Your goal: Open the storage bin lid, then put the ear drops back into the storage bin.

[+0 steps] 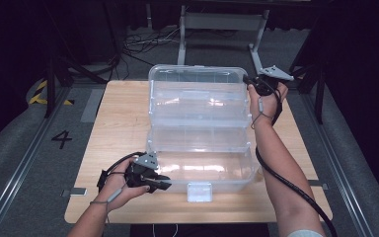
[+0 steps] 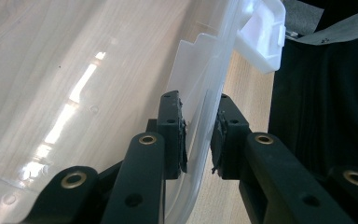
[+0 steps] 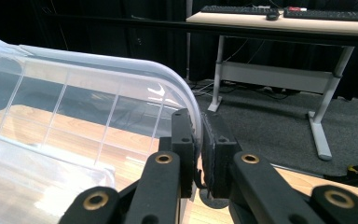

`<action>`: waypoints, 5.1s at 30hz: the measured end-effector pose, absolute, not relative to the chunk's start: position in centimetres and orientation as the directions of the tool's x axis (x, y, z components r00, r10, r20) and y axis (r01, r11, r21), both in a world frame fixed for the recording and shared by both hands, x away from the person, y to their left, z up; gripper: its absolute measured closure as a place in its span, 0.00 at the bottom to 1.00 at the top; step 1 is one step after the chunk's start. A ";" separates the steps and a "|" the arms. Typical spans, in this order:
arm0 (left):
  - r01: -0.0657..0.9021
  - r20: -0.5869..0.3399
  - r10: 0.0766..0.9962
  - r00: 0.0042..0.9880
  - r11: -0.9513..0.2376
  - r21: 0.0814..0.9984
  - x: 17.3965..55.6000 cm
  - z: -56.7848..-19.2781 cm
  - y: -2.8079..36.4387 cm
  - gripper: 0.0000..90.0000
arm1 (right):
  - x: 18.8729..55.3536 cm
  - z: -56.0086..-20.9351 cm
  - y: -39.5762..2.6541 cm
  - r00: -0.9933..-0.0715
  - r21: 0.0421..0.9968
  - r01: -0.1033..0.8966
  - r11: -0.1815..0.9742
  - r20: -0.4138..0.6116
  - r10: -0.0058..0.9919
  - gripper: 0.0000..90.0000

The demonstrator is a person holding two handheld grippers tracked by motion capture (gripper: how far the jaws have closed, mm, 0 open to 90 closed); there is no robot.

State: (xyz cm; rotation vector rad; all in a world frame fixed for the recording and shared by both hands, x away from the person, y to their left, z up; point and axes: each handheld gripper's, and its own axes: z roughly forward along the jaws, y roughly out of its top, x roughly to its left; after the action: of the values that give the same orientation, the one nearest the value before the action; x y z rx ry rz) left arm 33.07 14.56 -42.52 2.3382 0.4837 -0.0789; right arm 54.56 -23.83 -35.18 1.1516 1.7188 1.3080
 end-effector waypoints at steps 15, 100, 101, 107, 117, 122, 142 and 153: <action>0.366 -0.196 0.319 0.927 -0.658 0.659 33.1 -42.5 14.6 0.85 | 55.7 -36.1 -24.1 -0.394 0.960 0.262 0.101 0.011 0.919 0.93; 0.422 -0.185 0.457 0.870 -0.496 0.759 33.5 -37.8 21.1 0.61 | 41.7 -32.2 -32.5 -0.678 0.929 0.286 0.235 0.023 0.735 0.57; 0.427 -0.187 0.462 0.867 -0.496 0.756 33.5 -37.8 21.2 0.61 | 41.6 -32.2 -32.6 -0.686 0.924 0.289 0.251 0.017 0.727 0.57; 0.448 -0.195 0.481 0.855 -0.493 0.746 33.6 -38.1 21.8 0.60 | 40.8 -32.2 -33.0 -0.729 0.890 0.301 0.343 -0.017 0.684 0.62; 0.468 -0.205 0.497 0.843 -0.492 0.734 33.8 -38.4 22.3 0.58 | 40.2 -32.5 -33.2 -0.768 0.837 0.334 0.434 -0.025 0.640 0.65; 0.471 -0.209 0.499 0.841 -0.485 0.737 33.8 -38.5 22.4 0.59 | 40.1 -32.9 -33.1 -0.791 0.803 0.340 0.489 -0.036 0.610 0.67; 0.478 -0.210 0.512 0.833 -0.474 0.740 34.0 -38.6 23.0 0.59 | 39.9 -34.4 -32.1 -0.871 0.602 0.374 0.706 -0.032 0.490 0.64; 0.484 -0.210 0.523 0.826 -0.468 0.739 33.9 -38.6 23.3 0.59 | 40.2 -35.7 -31.4 -0.906 0.470 0.356 0.808 -0.040 0.422 0.61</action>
State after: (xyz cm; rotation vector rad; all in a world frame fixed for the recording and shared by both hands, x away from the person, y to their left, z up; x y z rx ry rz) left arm 33.91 23.31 -38.64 2.1429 0.7357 0.0573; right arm 40.22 -31.42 -35.68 0.6169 2.8501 0.6992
